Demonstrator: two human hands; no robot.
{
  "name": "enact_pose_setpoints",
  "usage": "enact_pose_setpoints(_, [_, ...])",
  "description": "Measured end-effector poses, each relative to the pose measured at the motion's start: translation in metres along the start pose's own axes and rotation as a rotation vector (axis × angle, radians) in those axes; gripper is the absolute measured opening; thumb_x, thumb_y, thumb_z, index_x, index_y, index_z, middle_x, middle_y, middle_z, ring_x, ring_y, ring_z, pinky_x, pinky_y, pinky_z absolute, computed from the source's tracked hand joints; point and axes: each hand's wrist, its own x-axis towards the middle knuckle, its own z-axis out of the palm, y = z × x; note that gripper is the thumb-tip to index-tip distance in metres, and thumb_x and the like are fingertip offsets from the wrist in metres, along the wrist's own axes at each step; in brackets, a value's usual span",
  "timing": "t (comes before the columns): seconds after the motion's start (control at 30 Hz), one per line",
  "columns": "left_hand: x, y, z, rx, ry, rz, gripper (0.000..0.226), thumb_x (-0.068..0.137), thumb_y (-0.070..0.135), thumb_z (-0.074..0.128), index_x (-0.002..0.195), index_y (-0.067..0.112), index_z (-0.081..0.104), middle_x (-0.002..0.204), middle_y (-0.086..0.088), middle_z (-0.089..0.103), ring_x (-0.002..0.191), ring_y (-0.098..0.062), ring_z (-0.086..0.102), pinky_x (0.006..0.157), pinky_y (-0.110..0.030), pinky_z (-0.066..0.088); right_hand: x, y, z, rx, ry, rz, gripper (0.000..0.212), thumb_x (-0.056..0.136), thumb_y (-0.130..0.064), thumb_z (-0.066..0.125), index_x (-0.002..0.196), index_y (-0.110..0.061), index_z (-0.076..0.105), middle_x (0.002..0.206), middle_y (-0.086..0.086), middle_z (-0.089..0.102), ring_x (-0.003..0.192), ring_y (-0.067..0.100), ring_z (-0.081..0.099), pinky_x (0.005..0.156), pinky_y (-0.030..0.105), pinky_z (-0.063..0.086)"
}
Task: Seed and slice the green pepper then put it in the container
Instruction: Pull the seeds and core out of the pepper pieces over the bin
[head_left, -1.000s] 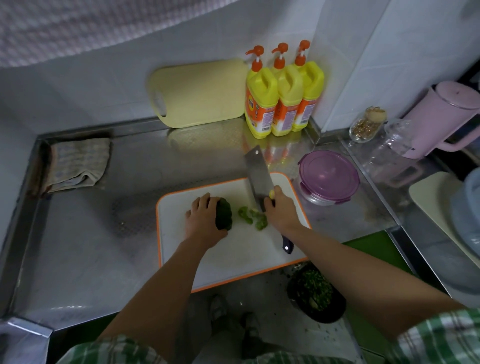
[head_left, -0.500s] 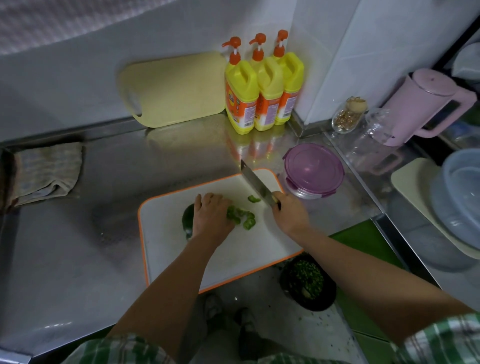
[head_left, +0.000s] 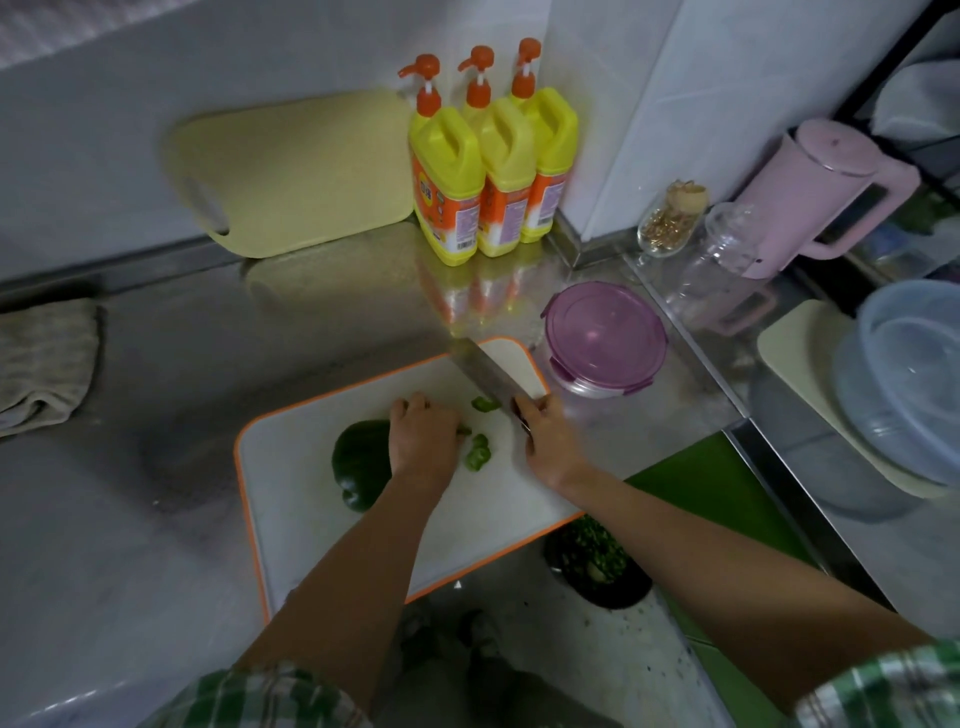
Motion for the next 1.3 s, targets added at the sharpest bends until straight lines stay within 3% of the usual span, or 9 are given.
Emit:
enact_pose_setpoints(0.23, [0.009,-0.018,-0.013,-0.750,0.047,-0.119,0.024,0.096,0.036,0.054,0.107,0.022,0.070,0.099,-0.004,0.070,0.097,-0.026,0.061,0.093,-0.041,0.044,0.000,-0.004,0.006,-0.123,-0.033,-0.019,0.048,0.088,-0.008,0.052,0.136,-0.010,0.043,0.122,0.017,0.038,0.105,0.035,0.048,0.088,0.038,0.044])
enact_pose_setpoints(0.33, [0.002,-0.025,-0.018,-0.874,0.039,-0.125,0.021,0.097,0.029,0.054,0.104,0.018,0.070,0.095,-0.002,0.069,0.091,-0.025,0.063,0.090,-0.043,0.049,0.001,-0.009,0.005,-0.171,-0.094,0.031,0.041,0.090,-0.012,0.052,0.130,-0.011,0.044,0.124,0.015,0.035,0.104,0.035,0.050,0.086,0.039,0.045])
enact_pose_setpoints(0.53, [-0.007,-0.026,-0.021,-0.848,0.072,-0.188,0.021,0.094,0.034,0.059,0.102,0.018,0.070,0.101,-0.002,0.073,0.096,-0.021,0.066,0.092,-0.040,0.049,0.008,-0.027,-0.010,-0.158,-0.023,0.109,0.041,0.096,-0.036,0.044,0.131,-0.015,0.048,0.126,0.012,0.045,0.118,0.033,0.045,0.098,0.046,0.041])
enact_pose_setpoints(0.67, [-0.008,-0.017,-0.026,-0.713,0.063,-0.179,0.024,0.091,0.045,0.060,0.098,0.025,0.071,0.097,0.003,0.073,0.096,-0.018,0.065,0.094,-0.038,0.045,0.000,-0.050,-0.031,0.788,-0.088,0.073,0.028,0.094,-0.022,0.060,0.121,-0.016,0.056,0.095,0.004,0.057,0.083,0.013,0.057,0.076,0.030,0.048])
enact_pose_setpoints(0.73, [-0.008,-0.010,-0.030,-0.687,0.067,-0.167,0.026,0.091,0.046,0.059,0.098,0.026,0.073,0.096,0.002,0.073,0.097,-0.020,0.064,0.094,-0.038,0.043,-0.007,-0.052,-0.037,0.957,-0.227,0.061,0.013,0.092,-0.011,0.062,0.104,-0.015,0.061,0.081,0.001,0.059,0.068,0.009,0.057,0.065,0.025,0.050])
enact_pose_setpoints(0.93, [-0.018,0.030,-0.026,-0.545,0.151,-0.097,0.027,0.096,0.040,0.053,0.102,0.020,0.070,0.100,-0.004,0.071,0.095,-0.023,0.063,0.085,-0.038,0.050,-0.021,-0.018,-0.035,0.936,-0.159,0.130,0.010,0.089,-0.006,0.065,0.085,-0.012,0.059,0.069,0.010,0.060,0.055,0.016,0.054,0.054,0.028,0.046])
enact_pose_setpoints(1.1, [-0.029,0.069,0.004,-0.395,-0.059,0.116,0.033,0.098,0.023,0.048,0.129,0.019,0.055,0.134,-0.007,0.053,0.119,-0.028,0.052,0.099,-0.039,0.043,-0.031,0.048,-0.010,0.603,0.012,0.413,0.043,0.070,-0.054,0.065,0.080,-0.013,0.057,0.077,0.011,0.061,0.070,0.022,0.059,0.064,0.031,0.042])
enact_pose_setpoints(1.2, [-0.038,0.081,0.027,-0.211,-0.159,0.256,0.050,0.097,0.026,0.048,0.146,0.027,0.039,0.157,-0.003,0.027,0.138,-0.028,0.032,0.109,-0.040,0.034,-0.050,0.061,-0.009,0.552,0.074,0.519,0.034,0.089,-0.040,0.061,0.099,-0.007,0.061,0.093,0.012,0.066,0.088,0.026,0.062,0.075,0.033,0.046])
enact_pose_setpoints(1.3, [-0.049,0.089,0.037,-0.069,-0.126,0.239,0.049,0.096,0.024,0.047,0.144,0.025,0.039,0.160,-0.003,0.018,0.140,-0.028,0.028,0.106,-0.039,0.037,-0.061,0.057,0.000,0.713,-0.013,0.491,0.028,0.089,-0.036,0.059,0.091,-0.008,0.058,0.083,0.013,0.063,0.082,0.030,0.067,0.077,0.041,0.056])
